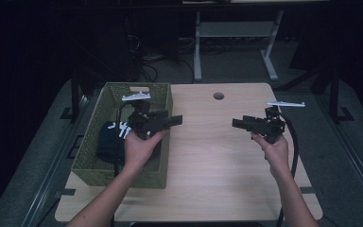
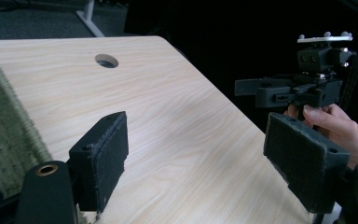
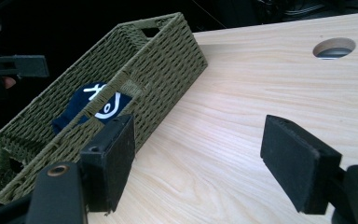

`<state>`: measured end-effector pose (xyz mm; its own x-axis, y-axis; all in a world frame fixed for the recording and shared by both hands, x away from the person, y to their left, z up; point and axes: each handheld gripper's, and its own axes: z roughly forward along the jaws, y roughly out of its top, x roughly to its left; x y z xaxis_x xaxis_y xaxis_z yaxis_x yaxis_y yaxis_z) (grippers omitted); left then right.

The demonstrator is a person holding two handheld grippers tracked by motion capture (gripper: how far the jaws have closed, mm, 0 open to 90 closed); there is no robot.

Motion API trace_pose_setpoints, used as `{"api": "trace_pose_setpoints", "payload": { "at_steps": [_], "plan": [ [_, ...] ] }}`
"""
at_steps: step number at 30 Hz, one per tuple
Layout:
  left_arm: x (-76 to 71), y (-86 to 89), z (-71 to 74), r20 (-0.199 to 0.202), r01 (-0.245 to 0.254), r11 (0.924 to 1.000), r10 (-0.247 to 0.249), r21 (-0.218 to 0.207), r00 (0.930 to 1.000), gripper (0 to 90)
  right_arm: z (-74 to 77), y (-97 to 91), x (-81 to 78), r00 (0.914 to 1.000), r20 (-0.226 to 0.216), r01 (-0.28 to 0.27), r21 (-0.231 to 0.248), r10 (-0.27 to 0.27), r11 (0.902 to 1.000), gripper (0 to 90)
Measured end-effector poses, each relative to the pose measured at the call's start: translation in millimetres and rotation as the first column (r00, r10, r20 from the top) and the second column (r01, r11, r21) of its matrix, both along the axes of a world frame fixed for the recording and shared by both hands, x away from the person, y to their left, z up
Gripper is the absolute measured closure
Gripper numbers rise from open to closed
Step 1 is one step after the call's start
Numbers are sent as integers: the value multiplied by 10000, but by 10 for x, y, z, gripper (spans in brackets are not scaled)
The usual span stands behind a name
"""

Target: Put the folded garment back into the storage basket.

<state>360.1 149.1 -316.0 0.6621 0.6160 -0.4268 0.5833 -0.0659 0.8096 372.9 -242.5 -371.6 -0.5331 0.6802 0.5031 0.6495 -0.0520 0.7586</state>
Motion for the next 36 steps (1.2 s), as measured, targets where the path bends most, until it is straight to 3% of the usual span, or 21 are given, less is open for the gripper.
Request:
{"api": "trace_pose_setpoints", "payload": {
  "at_steps": [7,14,24,30,36],
  "plan": [
    [-78,-196,-45,81,465,9989,-464,-91,9989,202,-95,-124,-48,9997,-189,119,-283,-125,9995,256],
    [-109,-394,-149,53,869,9957,-872,335,9962,202,-181,-259,-100,9990,-320,320,-185,-325,9993,256],
    [-135,-620,-227,173,934,9952,-940,306,9954,204,-247,-434,-175,9979,-330,553,-223,-561,9982,257],
    [-148,-716,-267,196,1017,9945,-1022,240,9946,202,-288,-501,-226,9977,-309,596,-478,-611,9971,256],
    [-174,-837,-332,90,1371,9905,-1372,65,9905,200,-380,-604,-246,9969,-370,682,-449,-699,9967,256]
  ]
}}
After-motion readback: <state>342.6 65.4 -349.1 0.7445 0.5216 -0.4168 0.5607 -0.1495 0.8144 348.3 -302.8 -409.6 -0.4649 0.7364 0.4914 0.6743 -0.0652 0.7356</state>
